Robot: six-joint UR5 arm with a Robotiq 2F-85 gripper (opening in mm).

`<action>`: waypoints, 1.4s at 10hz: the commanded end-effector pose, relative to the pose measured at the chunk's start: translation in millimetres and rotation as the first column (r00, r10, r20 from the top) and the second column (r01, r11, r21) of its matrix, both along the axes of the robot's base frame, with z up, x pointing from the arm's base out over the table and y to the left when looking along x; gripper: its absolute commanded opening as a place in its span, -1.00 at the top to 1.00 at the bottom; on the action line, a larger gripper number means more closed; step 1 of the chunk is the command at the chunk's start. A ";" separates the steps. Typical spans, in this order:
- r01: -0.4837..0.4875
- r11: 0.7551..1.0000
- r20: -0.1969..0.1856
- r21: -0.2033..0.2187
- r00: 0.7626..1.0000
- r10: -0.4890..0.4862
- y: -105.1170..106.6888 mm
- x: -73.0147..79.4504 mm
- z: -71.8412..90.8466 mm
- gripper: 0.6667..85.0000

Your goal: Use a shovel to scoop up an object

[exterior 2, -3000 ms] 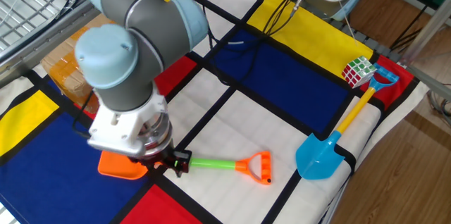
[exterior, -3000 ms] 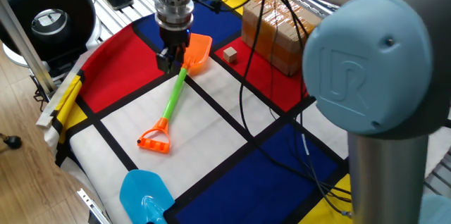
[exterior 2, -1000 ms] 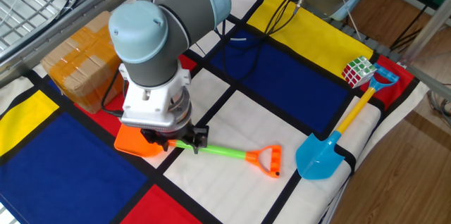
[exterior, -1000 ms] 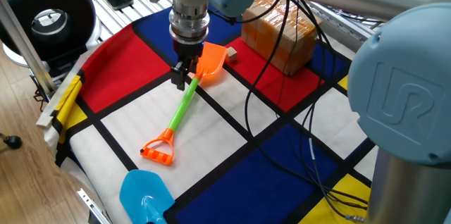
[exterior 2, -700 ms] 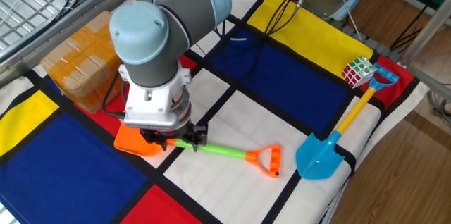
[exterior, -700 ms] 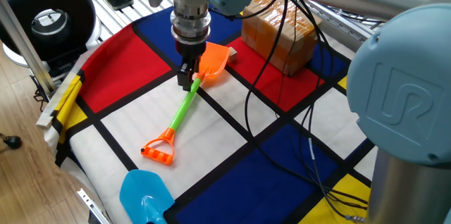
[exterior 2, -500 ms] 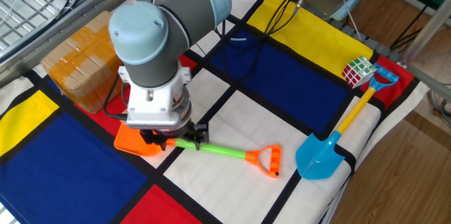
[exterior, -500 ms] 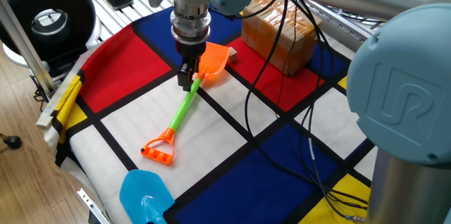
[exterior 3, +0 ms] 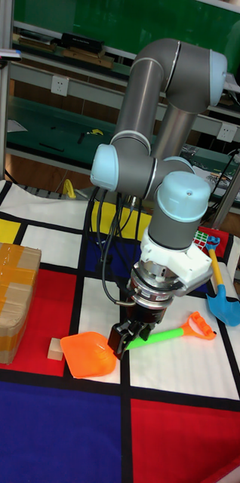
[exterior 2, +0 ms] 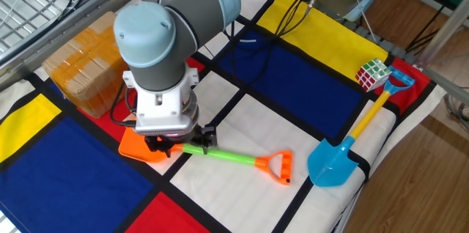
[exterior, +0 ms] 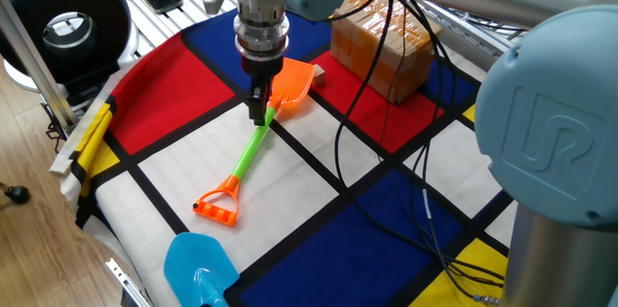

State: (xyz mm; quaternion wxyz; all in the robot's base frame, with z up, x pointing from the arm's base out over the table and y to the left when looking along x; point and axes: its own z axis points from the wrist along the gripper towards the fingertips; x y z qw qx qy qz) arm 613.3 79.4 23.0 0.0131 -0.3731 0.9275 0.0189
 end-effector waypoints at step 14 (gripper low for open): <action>-0.035 0.998 0.049 0.043 0.998 0.032 15.7 7.0 7.8 -0.74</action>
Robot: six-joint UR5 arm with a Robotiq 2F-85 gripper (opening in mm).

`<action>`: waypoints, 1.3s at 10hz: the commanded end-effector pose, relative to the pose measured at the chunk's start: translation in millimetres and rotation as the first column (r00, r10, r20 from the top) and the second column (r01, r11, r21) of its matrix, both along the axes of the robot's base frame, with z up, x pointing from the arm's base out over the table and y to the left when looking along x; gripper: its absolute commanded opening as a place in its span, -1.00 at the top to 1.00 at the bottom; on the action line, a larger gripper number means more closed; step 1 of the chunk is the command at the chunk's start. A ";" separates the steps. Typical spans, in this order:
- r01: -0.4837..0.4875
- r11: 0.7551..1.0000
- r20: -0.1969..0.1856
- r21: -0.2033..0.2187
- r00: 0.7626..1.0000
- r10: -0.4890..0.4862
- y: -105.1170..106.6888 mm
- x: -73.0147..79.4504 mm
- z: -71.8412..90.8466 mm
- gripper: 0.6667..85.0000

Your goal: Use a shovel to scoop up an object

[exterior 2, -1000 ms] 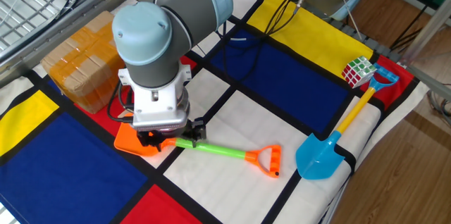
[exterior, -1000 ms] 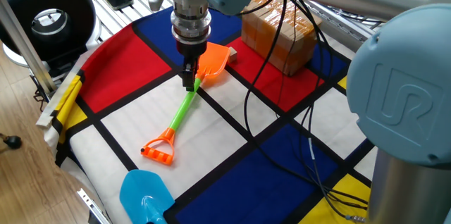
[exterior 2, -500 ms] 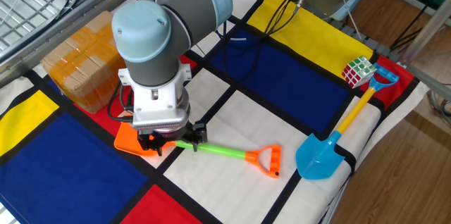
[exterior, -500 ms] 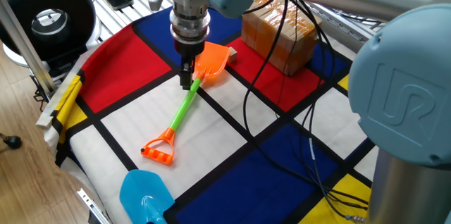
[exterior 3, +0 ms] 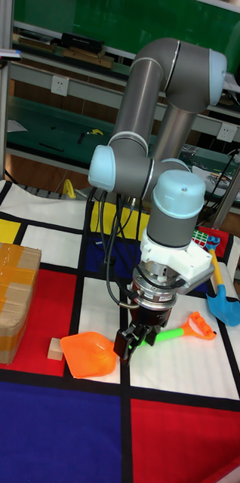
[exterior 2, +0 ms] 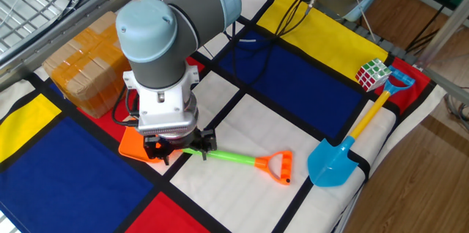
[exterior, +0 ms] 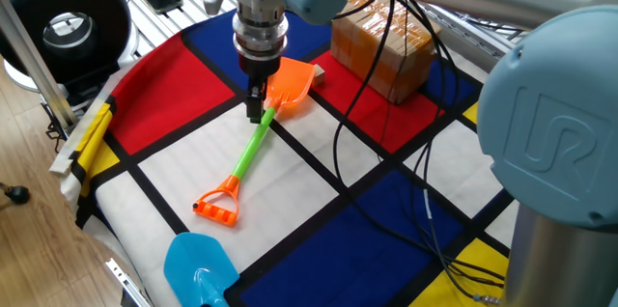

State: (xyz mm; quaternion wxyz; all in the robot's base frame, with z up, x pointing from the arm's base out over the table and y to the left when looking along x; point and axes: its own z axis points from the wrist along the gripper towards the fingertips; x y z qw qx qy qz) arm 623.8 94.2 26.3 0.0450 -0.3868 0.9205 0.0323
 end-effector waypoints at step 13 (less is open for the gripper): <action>-0.239 0.970 -0.005 -0.048 0.971 0.239 -0.2 -23.4 20.3 -0.83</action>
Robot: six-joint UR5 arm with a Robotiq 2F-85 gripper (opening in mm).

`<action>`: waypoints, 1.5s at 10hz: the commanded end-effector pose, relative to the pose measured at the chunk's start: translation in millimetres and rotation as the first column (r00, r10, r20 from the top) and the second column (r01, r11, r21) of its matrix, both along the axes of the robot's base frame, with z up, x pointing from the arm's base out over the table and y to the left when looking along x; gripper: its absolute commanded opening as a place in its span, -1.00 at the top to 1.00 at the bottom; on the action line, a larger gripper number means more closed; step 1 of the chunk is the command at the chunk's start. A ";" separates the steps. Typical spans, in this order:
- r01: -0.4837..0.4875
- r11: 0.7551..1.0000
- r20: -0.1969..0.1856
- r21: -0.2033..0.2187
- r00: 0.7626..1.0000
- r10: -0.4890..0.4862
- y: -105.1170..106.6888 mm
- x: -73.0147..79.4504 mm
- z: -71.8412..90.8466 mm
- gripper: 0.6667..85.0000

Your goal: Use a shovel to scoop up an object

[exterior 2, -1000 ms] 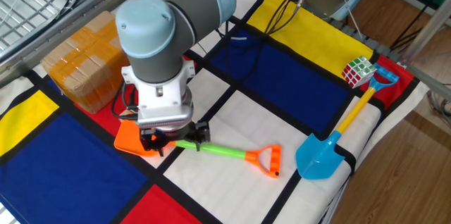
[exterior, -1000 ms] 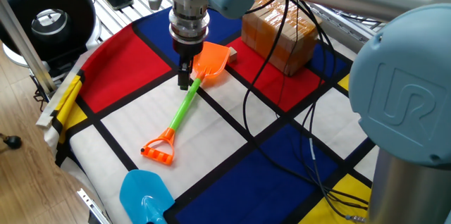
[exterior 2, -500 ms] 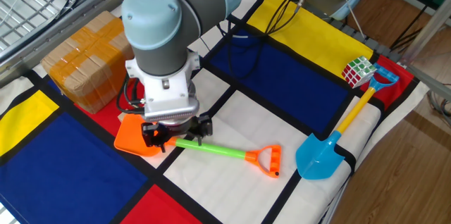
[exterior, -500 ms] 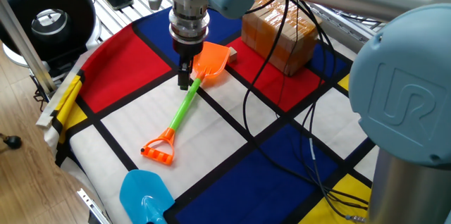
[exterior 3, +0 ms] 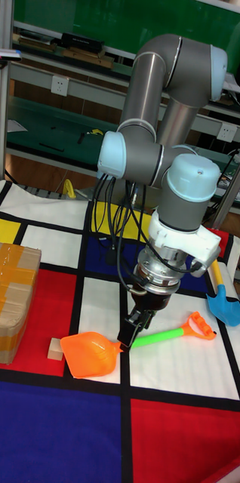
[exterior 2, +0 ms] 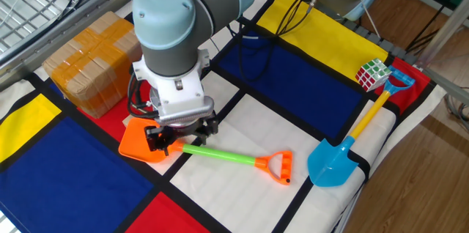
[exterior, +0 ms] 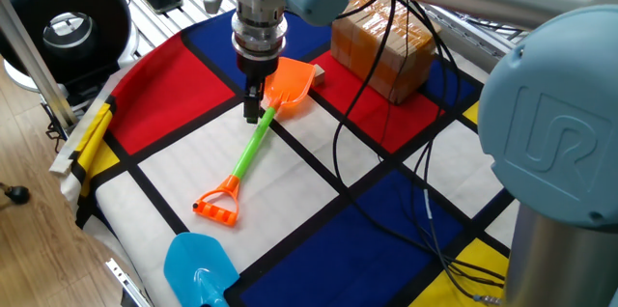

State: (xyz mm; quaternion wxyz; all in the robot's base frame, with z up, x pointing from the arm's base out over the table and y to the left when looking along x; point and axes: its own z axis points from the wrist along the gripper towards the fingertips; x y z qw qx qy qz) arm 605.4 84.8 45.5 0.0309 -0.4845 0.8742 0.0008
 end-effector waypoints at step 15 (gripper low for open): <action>-0.372 0.928 0.007 0.030 0.928 0.372 22.0 -8.3 -2.9 -0.94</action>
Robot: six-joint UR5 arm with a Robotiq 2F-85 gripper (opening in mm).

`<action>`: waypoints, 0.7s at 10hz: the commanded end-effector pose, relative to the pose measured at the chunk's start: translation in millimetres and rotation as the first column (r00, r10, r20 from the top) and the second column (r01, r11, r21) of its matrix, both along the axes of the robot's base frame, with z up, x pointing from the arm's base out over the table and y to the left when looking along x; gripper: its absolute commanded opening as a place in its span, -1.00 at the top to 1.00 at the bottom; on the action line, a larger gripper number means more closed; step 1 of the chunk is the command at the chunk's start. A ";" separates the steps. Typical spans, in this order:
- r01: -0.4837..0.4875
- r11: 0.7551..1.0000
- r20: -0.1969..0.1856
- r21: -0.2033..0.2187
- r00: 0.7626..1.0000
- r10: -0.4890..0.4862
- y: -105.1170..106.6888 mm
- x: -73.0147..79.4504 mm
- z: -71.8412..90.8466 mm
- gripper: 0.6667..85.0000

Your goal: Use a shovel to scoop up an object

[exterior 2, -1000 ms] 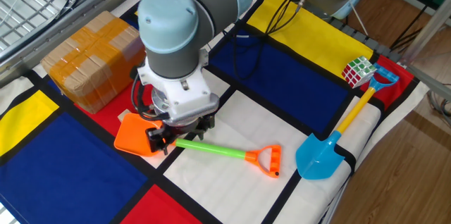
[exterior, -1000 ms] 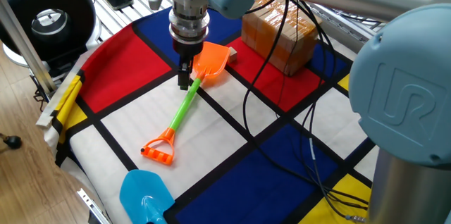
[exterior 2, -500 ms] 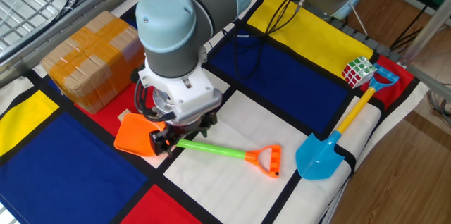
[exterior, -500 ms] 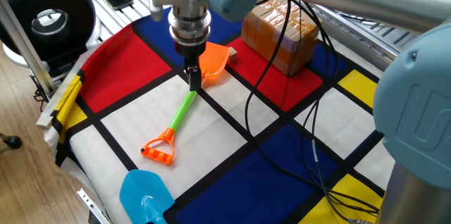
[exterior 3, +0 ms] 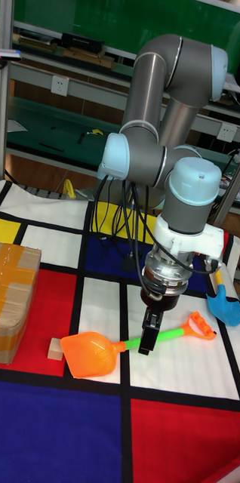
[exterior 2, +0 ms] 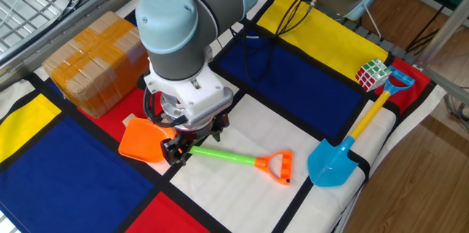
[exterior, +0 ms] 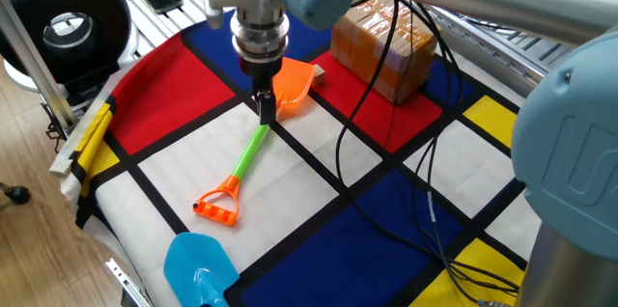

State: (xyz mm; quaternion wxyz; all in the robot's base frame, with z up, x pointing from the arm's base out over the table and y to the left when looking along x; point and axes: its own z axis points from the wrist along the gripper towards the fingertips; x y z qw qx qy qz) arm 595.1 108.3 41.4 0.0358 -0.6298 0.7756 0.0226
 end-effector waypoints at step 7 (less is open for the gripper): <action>-0.096 0.995 0.016 0.012 0.995 0.096 2.7 2.4 1.6 -0.87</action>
